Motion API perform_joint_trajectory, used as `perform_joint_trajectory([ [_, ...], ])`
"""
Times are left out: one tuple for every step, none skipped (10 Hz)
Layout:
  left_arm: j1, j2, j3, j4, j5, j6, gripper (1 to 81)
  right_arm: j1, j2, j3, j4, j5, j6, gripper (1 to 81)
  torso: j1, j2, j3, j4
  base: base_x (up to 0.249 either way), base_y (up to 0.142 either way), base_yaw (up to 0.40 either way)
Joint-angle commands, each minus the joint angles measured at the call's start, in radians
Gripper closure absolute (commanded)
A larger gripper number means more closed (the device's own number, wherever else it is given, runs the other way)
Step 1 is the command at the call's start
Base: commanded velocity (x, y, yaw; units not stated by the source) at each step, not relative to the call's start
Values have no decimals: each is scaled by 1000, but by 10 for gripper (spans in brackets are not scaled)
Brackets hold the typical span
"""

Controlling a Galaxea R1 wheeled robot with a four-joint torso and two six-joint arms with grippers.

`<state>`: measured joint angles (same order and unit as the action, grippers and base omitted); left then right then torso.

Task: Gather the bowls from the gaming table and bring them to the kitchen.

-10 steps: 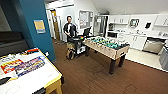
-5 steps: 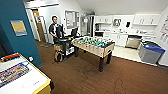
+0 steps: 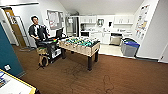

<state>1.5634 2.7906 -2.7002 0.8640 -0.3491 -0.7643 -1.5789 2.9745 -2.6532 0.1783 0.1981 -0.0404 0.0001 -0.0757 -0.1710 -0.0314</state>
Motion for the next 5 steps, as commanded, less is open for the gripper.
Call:
perform_joint_trajectory([
  [-35,-25,-12,4,33,-4,811,32,-4,3,-13,-54,-3,811,0,0,0,0,0,0,-397],
  [-35,-25,-12,4,33,-4,811,32,-4,3,-13,-54,-3,811,0,0,0,0,0,0,-397],
  [-35,-25,-12,4,33,-4,811,30,-4,1,-13,-52,-3,811,0,0,0,0,0,0,-397],
  [-35,-25,-12,4,33,-4,811,30,-4,0,-11,-54,-3,811,0,0,0,0,0,0,-397],
  [-35,-26,-12,3,33,-4,811,32,-4,3,-13,-52,-3,811,0,0,0,0,0,0,-397],
])
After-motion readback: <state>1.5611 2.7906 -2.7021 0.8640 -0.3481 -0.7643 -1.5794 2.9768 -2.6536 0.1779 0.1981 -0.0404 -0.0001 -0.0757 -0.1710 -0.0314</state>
